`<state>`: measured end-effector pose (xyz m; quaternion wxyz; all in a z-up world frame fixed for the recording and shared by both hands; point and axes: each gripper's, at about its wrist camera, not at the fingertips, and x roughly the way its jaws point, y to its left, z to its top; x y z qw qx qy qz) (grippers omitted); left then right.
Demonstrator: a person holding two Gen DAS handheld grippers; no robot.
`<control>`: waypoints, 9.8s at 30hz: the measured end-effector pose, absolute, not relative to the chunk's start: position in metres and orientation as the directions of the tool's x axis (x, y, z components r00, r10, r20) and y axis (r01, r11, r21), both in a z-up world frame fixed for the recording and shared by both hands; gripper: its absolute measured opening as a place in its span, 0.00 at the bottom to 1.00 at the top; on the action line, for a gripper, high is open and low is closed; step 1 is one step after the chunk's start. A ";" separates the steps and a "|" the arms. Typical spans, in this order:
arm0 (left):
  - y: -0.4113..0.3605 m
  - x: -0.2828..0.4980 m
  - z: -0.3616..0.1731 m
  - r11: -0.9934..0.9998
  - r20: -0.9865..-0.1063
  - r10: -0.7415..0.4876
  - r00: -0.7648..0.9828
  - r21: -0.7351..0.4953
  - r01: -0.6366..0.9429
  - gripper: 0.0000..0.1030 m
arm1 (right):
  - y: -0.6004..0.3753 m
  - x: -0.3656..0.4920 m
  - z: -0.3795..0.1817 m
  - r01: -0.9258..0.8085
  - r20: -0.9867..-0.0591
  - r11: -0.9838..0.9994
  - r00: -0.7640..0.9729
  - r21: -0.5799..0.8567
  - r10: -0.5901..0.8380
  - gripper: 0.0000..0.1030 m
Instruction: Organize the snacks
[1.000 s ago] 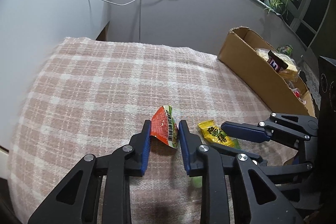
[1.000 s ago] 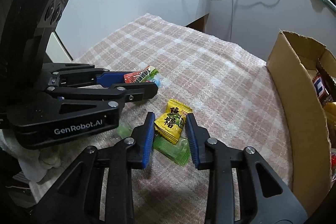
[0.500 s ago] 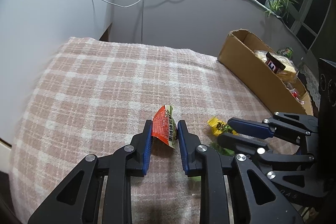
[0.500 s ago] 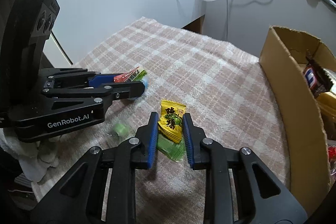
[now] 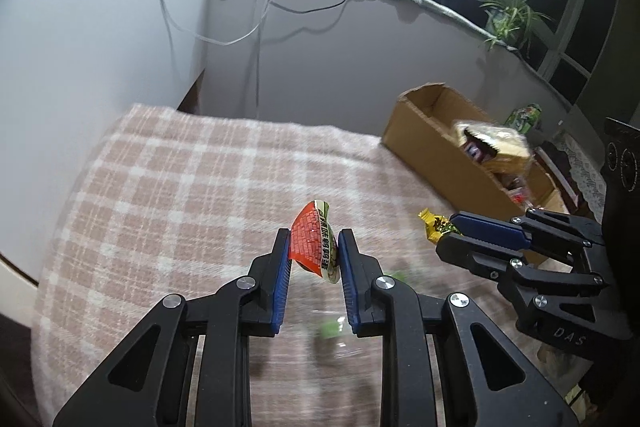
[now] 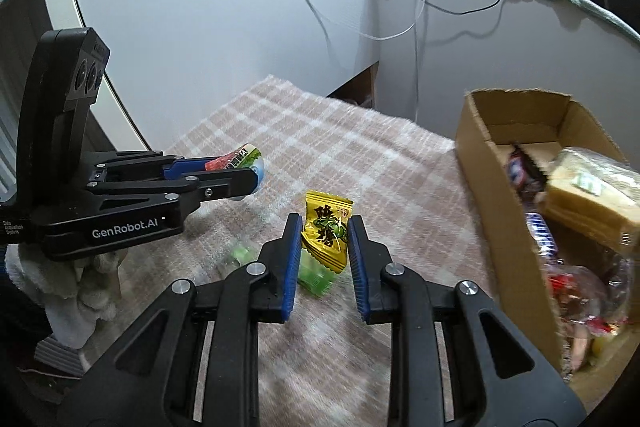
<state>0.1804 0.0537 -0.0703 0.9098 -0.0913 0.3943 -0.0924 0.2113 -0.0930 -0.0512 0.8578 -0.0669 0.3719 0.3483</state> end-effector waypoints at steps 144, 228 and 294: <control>0.036 0.157 -0.115 0.973 -0.789 -0.225 0.571 -0.152 0.174 0.18 | -0.042 0.208 -0.098 -0.815 -0.807 0.576 0.384 -0.067 0.449 0.33; -0.113 0.248 -0.021 0.923 -0.647 -0.369 0.668 -0.171 0.345 0.17 | -0.271 0.214 -0.021 -0.479 -0.608 0.866 0.648 0.145 0.460 0.22; -0.104 0.212 -0.014 0.924 -0.634 -0.377 0.675 -0.204 0.325 0.64 | -0.273 0.181 -0.012 -0.348 -0.611 0.934 0.724 0.076 0.319 0.86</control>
